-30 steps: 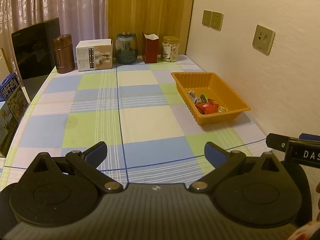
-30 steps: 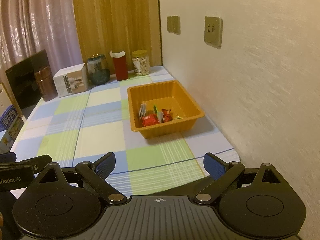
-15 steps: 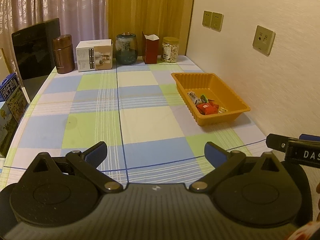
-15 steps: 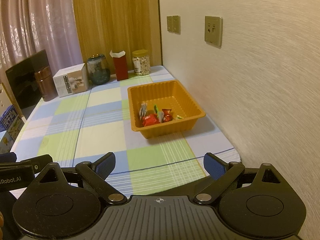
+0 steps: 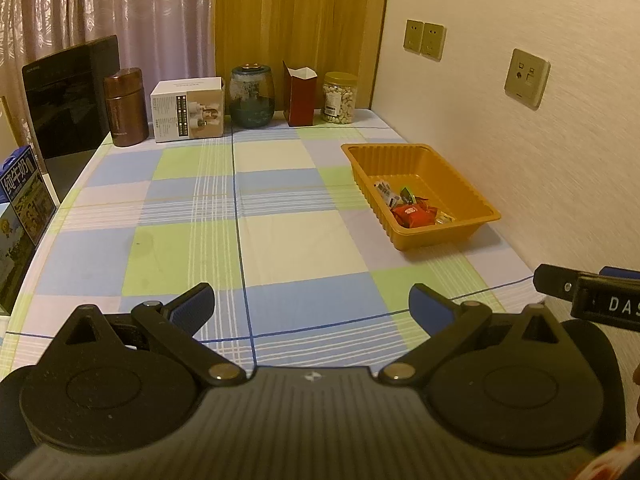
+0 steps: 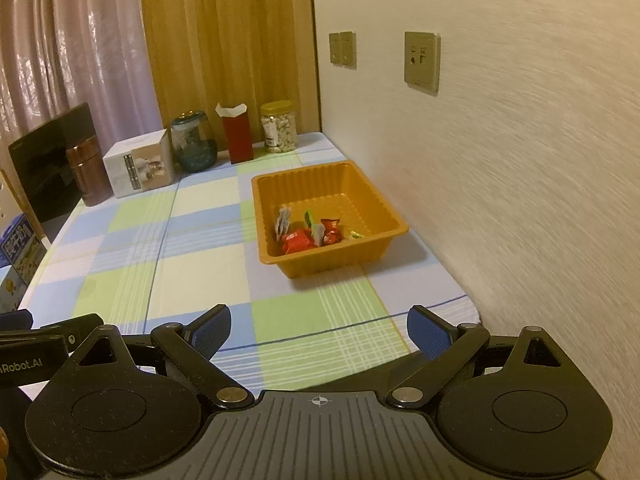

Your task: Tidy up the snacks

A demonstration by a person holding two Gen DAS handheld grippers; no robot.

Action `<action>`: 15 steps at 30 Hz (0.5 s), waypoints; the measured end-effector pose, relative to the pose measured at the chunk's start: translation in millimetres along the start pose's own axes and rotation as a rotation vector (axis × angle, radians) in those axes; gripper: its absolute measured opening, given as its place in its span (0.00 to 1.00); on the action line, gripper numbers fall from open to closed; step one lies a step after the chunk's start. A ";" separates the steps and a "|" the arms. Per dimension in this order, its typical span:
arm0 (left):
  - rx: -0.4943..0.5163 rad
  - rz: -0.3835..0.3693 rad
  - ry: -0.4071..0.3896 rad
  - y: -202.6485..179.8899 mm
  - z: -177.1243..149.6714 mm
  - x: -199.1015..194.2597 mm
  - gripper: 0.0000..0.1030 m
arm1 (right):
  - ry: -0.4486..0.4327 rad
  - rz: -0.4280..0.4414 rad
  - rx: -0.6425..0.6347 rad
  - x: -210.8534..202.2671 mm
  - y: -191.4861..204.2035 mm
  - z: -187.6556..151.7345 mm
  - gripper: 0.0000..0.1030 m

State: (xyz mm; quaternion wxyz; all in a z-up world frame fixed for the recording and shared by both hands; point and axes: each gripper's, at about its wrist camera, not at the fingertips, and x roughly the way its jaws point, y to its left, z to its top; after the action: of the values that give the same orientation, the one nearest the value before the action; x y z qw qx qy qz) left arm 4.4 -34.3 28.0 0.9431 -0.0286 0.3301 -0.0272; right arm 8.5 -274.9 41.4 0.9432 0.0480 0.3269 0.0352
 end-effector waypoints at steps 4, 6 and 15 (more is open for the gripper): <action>0.001 0.000 -0.001 -0.4 0.1 0.2 1.00 | -0.002 0.001 0.000 -0.2 0.1 -0.3 0.92; 0.001 -0.001 -0.001 -0.6 0.0 0.1 1.00 | -0.001 0.000 0.000 -0.1 0.0 -0.4 0.92; 0.002 -0.002 0.002 -1.3 0.3 0.4 1.00 | -0.001 0.001 -0.001 0.2 -0.8 -0.5 0.92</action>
State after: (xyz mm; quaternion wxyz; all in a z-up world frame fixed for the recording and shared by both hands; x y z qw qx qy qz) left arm 4.8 -35.6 28.1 0.9428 -0.0279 0.3309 -0.0285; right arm 8.4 -275.6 40.8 0.9434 0.0480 0.3262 0.0359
